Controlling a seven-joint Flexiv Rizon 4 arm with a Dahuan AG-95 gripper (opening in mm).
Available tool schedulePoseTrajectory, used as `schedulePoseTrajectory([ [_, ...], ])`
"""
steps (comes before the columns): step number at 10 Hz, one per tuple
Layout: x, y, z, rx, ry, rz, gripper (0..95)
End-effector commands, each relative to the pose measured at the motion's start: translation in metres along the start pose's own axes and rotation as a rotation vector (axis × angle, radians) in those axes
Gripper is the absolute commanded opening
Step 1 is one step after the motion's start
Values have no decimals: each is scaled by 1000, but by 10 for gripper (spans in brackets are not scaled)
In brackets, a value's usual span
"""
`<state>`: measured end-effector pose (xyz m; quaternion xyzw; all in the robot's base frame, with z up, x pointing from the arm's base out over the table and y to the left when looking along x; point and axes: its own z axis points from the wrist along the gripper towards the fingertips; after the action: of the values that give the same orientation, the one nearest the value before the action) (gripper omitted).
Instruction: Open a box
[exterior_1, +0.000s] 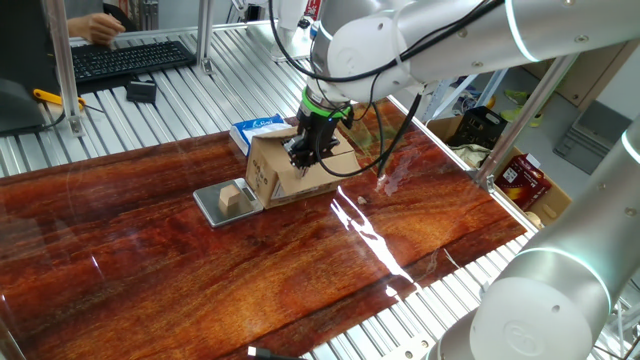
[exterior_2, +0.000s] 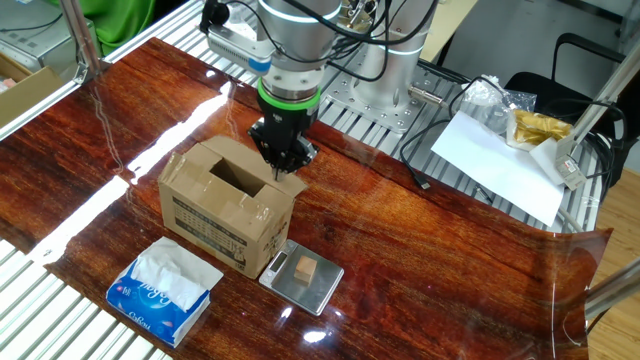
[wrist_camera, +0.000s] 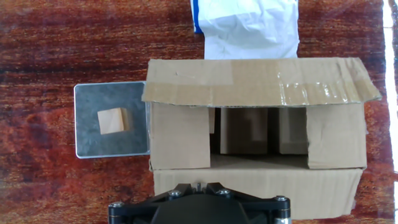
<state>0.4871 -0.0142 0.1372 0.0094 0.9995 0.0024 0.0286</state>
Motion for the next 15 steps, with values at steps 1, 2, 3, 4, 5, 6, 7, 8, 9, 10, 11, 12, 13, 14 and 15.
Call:
schedulePoseTrajectory([
  [1, 0, -1, -4, 1, 3, -1, 0],
  [2, 1, -1, -6, 2, 3, -2, 0],
  [3, 1, -2, -9, 2, 3, -3, 0],
  [4, 0, -3, -10, 4, 2, -4, 0],
  [5, -1, -3, -12, 4, 2, -7, 0],
  [6, -2, -4, -14, 4, 3, -9, 0],
  [7, -5, -4, -17, 5, 4, -13, 0],
  [8, -9, -4, -19, 5, 6, -16, 0],
  [9, -12, -5, -20, 5, 9, -19, 0],
  [10, -16, -5, -22, 6, 12, -20, 0],
  [11, -20, -6, -24, 6, 18, -24, 0],
  [12, -25, -7, -26, 6, 25, -28, 0],
  [13, -26, -7, -26, 5, 27, -29, 0],
  [14, -30, -6, -27, 6, 31, -31, 0],
  [15, -33, -6, -27, 6, 31, -34, 0],
])
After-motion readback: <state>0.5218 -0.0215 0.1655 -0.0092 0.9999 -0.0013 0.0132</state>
